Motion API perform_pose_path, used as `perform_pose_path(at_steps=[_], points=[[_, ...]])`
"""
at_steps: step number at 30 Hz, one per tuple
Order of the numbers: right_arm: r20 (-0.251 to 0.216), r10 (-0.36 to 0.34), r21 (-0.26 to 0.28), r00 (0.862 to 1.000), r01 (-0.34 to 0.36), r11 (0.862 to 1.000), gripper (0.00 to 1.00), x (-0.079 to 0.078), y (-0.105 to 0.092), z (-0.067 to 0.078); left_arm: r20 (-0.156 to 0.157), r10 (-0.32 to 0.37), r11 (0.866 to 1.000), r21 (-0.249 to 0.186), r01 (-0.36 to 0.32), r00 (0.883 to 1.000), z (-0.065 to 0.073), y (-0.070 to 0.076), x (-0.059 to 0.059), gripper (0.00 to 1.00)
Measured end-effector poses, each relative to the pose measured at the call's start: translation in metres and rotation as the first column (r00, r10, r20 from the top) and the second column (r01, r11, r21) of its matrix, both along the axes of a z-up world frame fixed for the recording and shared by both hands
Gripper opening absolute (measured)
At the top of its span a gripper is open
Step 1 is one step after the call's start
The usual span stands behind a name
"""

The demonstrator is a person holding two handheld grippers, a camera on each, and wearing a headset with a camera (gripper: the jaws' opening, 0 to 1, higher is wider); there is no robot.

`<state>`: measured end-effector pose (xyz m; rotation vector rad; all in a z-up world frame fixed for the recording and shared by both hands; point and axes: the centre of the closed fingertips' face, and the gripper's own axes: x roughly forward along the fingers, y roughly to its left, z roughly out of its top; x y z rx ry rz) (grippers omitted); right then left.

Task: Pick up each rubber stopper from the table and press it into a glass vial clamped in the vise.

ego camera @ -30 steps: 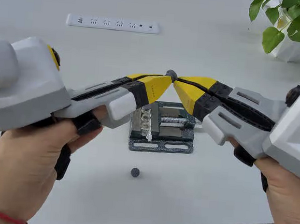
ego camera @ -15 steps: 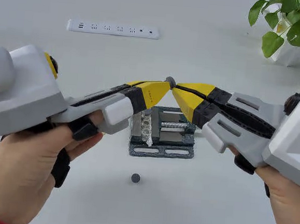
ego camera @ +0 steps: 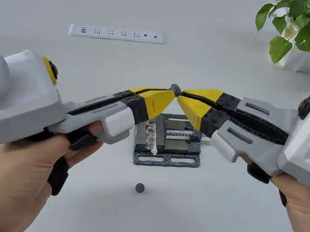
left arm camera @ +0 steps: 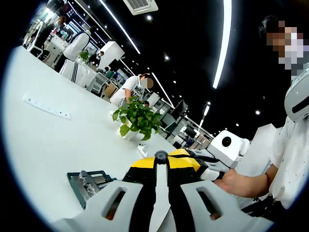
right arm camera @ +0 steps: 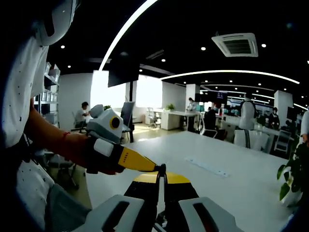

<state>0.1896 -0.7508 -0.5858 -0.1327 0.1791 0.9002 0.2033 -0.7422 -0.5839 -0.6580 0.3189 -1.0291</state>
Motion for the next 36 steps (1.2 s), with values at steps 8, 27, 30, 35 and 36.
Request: perform_pose_path(at_steps=[8,27,30,35,36], points=[[-0.116,0.137,0.134,0.984,-0.121,0.984,0.09,-0.013,-0.005,0.018,0.073,-0.100,0.995,0.024,0.098,0.992,0.005,0.001,-0.014,0.03],[-0.245,0.465,0.257,0.851,-0.405,0.877,0.14,-0.056,0.003,0.026,0.151,-0.378,0.925,0.033,0.377,0.914,0.022,0.004,-0.058,0.03],[-0.247,0.495,0.265,0.833,-0.433,0.862,0.14,-0.062,0.008,0.027,0.152,-0.388,0.920,0.012,0.391,0.909,0.026,0.004,-0.059,0.03],[-0.241,0.498,0.257,0.833,-0.440,0.860,0.13,-0.062,0.009,0.027,0.159,-0.402,0.914,0.009,0.406,0.902,0.028,0.006,-0.061,0.03],[-0.240,0.498,0.258,0.833,-0.440,0.860,0.11,-0.062,0.009,0.027,0.160,-0.404,0.913,0.009,0.408,0.901,0.028,0.006,-0.062,0.03]])
